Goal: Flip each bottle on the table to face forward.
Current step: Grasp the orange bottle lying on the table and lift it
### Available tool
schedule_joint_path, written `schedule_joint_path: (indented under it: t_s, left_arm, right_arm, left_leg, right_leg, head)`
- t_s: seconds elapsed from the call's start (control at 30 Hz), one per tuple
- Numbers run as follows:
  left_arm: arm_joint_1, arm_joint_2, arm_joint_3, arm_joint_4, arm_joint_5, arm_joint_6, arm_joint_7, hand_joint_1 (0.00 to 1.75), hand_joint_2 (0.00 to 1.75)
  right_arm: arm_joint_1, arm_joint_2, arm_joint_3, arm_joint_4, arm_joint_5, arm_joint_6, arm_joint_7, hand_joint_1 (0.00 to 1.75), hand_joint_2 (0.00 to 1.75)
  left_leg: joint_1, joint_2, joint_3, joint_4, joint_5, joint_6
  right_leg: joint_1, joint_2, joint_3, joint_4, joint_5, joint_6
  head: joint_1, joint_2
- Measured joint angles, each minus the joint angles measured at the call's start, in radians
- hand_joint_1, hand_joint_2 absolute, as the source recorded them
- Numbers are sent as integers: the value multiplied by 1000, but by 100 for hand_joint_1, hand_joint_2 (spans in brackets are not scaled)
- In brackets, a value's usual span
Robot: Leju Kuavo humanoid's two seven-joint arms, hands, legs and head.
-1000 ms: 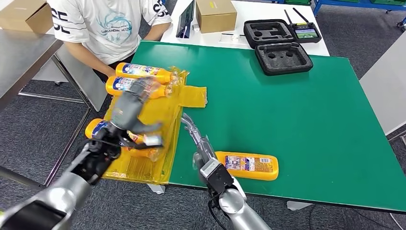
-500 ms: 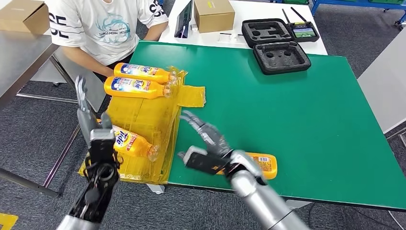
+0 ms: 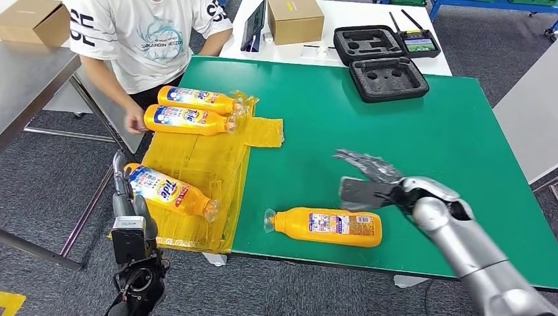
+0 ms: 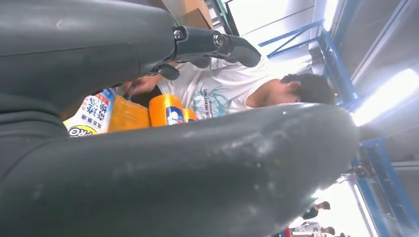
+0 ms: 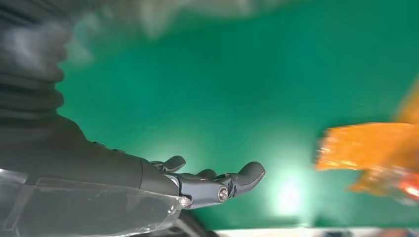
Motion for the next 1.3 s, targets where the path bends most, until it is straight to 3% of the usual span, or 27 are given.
schedule_joint_path:
  t_s: [0.07,0.2,0.43,0.9,1.3]
  left_arm:
    - [1,2,0,3,-5,-2,0,0,175]
    - [0,3,-4,14,-11,-3,0,0,175]
    - [-9,2,-19,33,-11,-5,0,0,175]
    - [-31,2,-45,63,-10,-3,0,0,175]
    - [-30,2,-52,67,-3,1,0,0,175]
  right_arm:
    - [-4,-34,8,-3,-16,25,-9,0,175]
    - [-6,-63,43,-4,-20,50,-22,0,175]
    - [-4,-57,117,29,1,1,-43,0,175]
    - [-7,16,192,83,20,-49,-90,0,175]
    - [-46,82,245,133,13,-38,-116,0,175]
  left_leg:
    - [0,0,0,0,0,0]
    - [1,1,0,0,0,0]
    - [2,1,0,0,0,0]
    - [2,1,0,0,0,0]
    - [2,1,0,0,0,0]
  right_leg:
    - [0,0,0,0,0,0]
    - [2,0,0,0,0,0]
    - [2,0,0,0,0,0]
    - [2,1,0,0,0,0]
    - [2,0,0,0,0,0]
  head:
    - [0,0]
    - [0,0]
    - [0,0]
    - [0,0]
    - [0,0]
